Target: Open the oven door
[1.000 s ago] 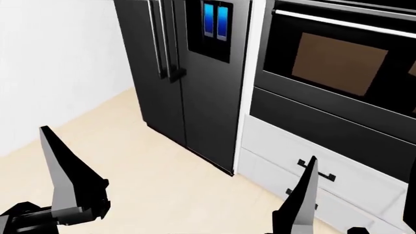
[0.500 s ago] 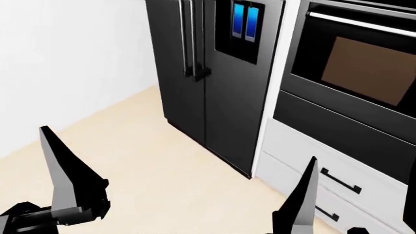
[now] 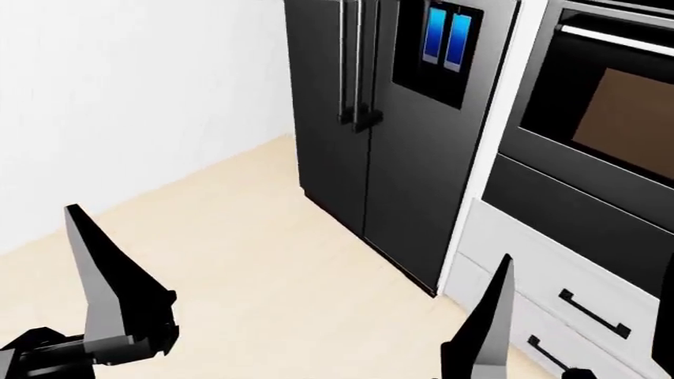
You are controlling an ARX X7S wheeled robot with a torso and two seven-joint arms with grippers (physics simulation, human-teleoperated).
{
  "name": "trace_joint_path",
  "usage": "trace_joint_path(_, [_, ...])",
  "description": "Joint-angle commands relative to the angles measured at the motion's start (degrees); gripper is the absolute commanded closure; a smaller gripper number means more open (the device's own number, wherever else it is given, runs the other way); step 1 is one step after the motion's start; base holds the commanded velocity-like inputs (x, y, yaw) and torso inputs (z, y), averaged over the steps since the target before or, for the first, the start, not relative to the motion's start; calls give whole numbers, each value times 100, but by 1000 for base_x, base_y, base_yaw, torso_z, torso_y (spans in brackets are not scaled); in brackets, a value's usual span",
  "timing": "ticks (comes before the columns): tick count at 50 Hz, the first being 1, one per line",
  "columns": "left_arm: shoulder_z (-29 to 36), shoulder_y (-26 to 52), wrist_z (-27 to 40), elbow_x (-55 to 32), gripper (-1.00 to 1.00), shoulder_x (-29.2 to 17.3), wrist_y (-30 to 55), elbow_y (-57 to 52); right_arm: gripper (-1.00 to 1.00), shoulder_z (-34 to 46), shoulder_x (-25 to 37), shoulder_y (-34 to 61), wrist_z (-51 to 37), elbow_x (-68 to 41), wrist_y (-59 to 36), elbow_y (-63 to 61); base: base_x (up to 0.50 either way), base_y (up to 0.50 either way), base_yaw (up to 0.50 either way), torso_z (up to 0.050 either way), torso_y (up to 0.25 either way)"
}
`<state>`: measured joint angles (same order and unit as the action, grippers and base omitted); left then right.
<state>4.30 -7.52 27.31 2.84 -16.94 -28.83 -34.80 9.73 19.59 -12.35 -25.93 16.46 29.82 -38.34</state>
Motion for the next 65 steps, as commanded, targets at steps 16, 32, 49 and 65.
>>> trace_joint_path(16, [28, -2, 60, 5, -100, -53, 28, -25, -100, 32, 42, -1, -48, 8, -41, -33, 0, 0, 320, 0, 0])
trace_joint_path(32, [65, 3, 94, 27, -100, -75, 7, 2, -100, 44, 77, 11, -66, 7, -87, -25, -9, 6, 140, 0, 0])
trace_joint_path(49, [92, -7, 102, 33, -100, -144, -90, -9, -100, 65, 94, 15, -109, 37, -85, -25, 0, 0, 0, -3, 0])
trace_joint_path(65, [110, 20, 135, 35, -100, -165, -42, -16, -100, 81, 107, 42, -131, 35, -140, -36, 0, 0, 0, -22, 0])
